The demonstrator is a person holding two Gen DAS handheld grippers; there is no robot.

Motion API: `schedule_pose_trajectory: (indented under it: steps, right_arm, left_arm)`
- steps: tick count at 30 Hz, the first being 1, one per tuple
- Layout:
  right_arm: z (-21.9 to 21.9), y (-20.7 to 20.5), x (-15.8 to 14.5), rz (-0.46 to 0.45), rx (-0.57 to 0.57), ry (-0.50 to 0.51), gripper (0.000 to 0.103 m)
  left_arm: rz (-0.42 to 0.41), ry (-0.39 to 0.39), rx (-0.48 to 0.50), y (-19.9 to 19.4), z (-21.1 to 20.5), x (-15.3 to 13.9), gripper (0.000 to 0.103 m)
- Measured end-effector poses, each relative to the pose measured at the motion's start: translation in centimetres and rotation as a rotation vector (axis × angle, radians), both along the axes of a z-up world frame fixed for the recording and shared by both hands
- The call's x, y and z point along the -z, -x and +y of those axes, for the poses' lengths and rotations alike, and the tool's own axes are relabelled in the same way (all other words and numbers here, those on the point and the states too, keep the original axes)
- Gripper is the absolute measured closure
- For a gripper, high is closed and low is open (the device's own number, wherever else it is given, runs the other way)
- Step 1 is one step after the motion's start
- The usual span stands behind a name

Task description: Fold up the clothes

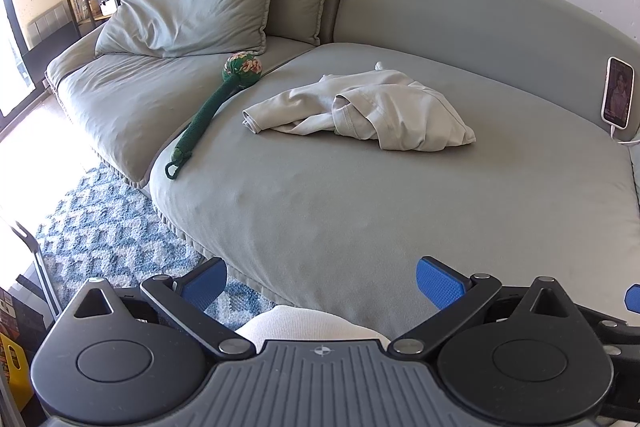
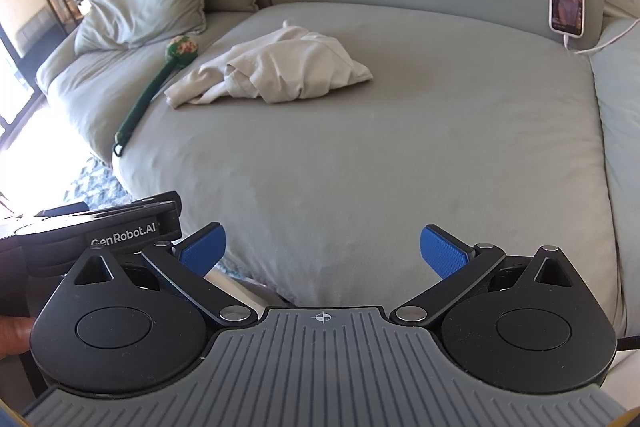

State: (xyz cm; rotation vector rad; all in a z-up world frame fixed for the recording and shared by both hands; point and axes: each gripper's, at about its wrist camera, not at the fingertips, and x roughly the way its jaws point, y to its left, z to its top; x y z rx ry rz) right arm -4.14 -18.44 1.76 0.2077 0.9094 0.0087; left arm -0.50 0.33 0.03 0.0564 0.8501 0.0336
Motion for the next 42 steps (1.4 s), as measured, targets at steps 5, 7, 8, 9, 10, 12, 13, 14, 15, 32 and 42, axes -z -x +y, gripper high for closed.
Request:
schedule_pose_trajectory:
  steps: [5, 7, 8, 9, 10, 12, 13, 14, 15, 32, 42]
  right_arm:
    - [0.0, -0.1, 0.1, 0.002, 0.001, -0.001, 0.0]
    - [0.0, -0.2, 0.1, 0.003, 0.0, -0.001, 0.0]
    - [0.0, -0.2, 0.1, 0.003, 0.0, -0.002, 0.0]
    - [0.0, -0.2, 0.1, 0.004, -0.001, -0.002, 0.0]
    - [0.0, -0.2, 0.2, 0.005, -0.002, -0.002, 0.0]
    - [0.0, -0.3, 0.2, 0.005, -0.002, -0.002, 0.0]
    - [0.0, -0.3, 0.2, 0.005, -0.002, -0.002, 0.0]
    - [0.0, -0.3, 0.2, 0.005, -0.002, -0.002, 0.0]
    - [0.0, -0.3, 0.2, 0.005, -0.001, -0.002, 0.0]
    - [-0.2, -7.2, 2.1, -0.102, 0.001, 0.023, 0.0]
    - [1.4, -16.8, 5.2, -0.203, -0.07, 0.051, 0.003]
  left_arm:
    - [0.003, 0.001, 0.001, 0.0, 0.0, 0.1, 0.001]
    - [0.003, 0.001, 0.0, 0.0, 0.0, 0.1, 0.001]
    - [0.003, 0.001, 0.0, 0.0, 0.1, 0.0, 0.001]
    - [0.003, 0.001, -0.001, 0.0, 0.1, 0.0, 0.001]
    - [0.003, 0.001, -0.002, -0.1, 0.1, 0.1, 0.001]
    - [0.003, 0.0, -0.004, -0.2, 0.1, 0.1, 0.001]
    - [0.003, 0.0, -0.005, -0.1, 0.1, 0.1, 0.001]
    - [0.003, 0.001, -0.006, -0.2, 0.2, 0.1, 0.001]
    - [0.003, 0.001, -0.008, -0.2, 0.2, 0.2, 0.001]
    - [-0.015, 0.092, -0.15, -5.2, 5.3, 1.6, 0.001]
    - [-0.015, 0.113, -0.183, -10.4, 7.0, 2.6, 0.001]
